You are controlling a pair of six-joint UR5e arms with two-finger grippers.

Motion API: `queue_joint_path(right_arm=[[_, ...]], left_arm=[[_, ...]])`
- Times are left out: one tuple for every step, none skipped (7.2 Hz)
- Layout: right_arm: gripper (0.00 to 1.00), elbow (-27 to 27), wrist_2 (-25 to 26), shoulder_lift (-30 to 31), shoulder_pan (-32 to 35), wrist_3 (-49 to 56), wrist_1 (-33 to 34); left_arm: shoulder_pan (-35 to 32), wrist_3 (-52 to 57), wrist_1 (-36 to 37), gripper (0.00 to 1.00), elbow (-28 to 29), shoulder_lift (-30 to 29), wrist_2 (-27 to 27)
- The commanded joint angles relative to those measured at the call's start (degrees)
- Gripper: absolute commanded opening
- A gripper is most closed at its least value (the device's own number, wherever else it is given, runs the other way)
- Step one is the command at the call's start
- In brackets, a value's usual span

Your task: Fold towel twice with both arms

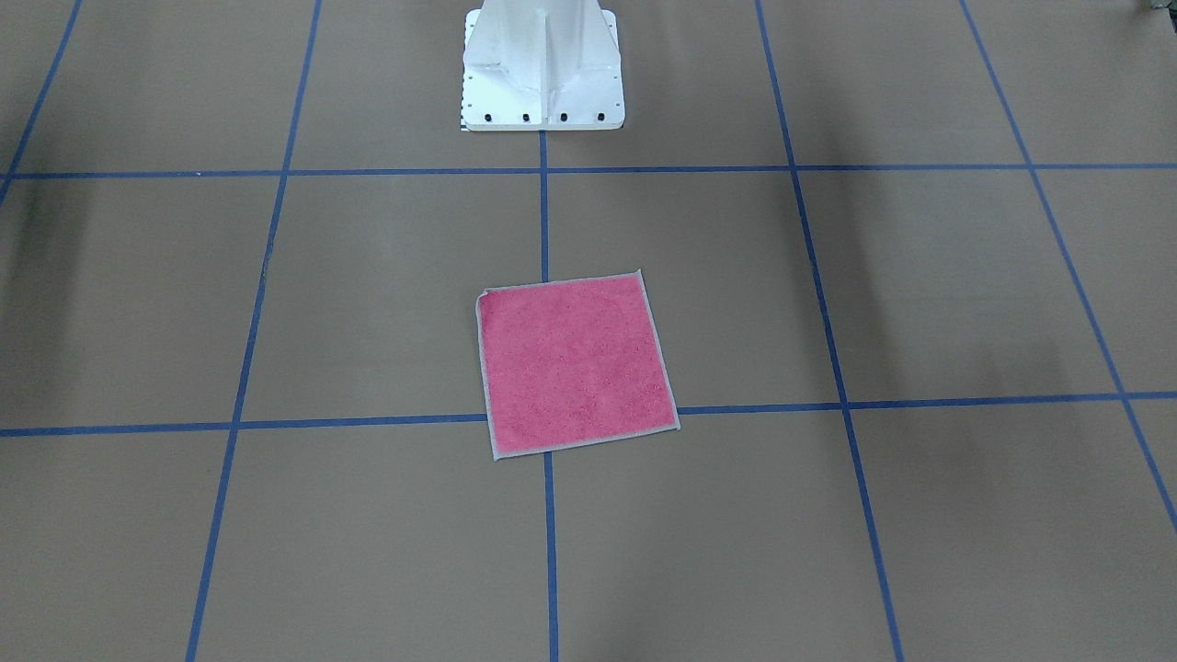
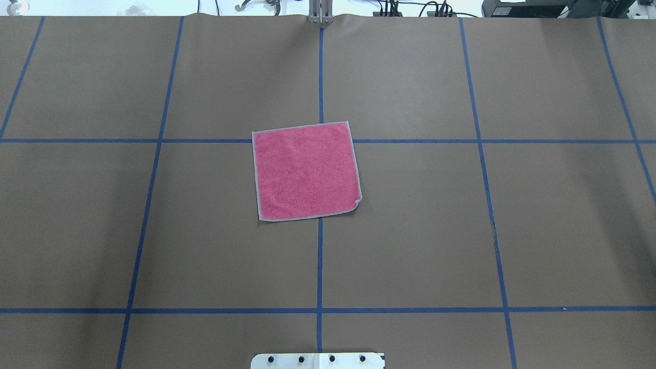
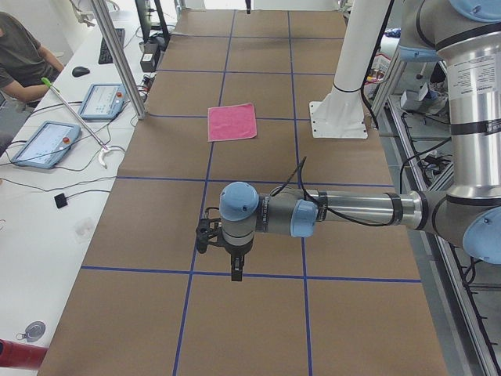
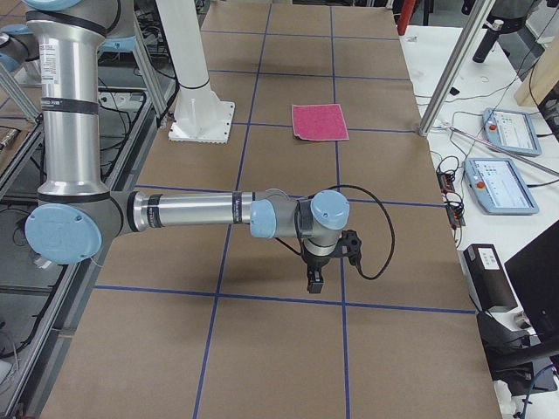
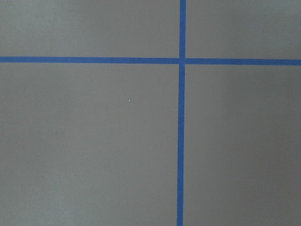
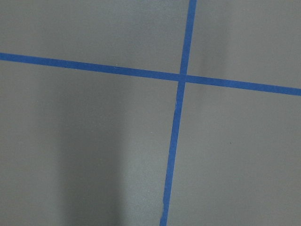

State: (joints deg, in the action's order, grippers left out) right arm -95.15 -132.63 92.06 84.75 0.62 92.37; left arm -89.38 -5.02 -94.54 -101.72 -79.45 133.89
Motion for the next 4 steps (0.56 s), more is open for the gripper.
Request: queue_joint_path(right_arm=[[1.00, 0.14, -0.18, 0.13, 1.90, 0.00, 0.18], [1.00, 0.14, -0.26, 0.22, 2.00, 0.00, 0.18], [1.00, -0.12, -0.61, 0.22, 2.00, 0.00, 0.27], [1.00, -0.30, -1.23, 1.00, 2.09, 0.00, 0.18]], left_arm=[[0.17, -0.16, -0.82, 1.00, 0.29, -0.18, 0.06], [0.26, 0.01, -1.08, 1.00, 0.47, -0.26, 0.06], [0.26, -0.07, -1.09, 1.00, 0.47, -0.27, 0.06], [0.26, -0.16, -1.09, 1.00, 0.56, -0.27, 0.06]])
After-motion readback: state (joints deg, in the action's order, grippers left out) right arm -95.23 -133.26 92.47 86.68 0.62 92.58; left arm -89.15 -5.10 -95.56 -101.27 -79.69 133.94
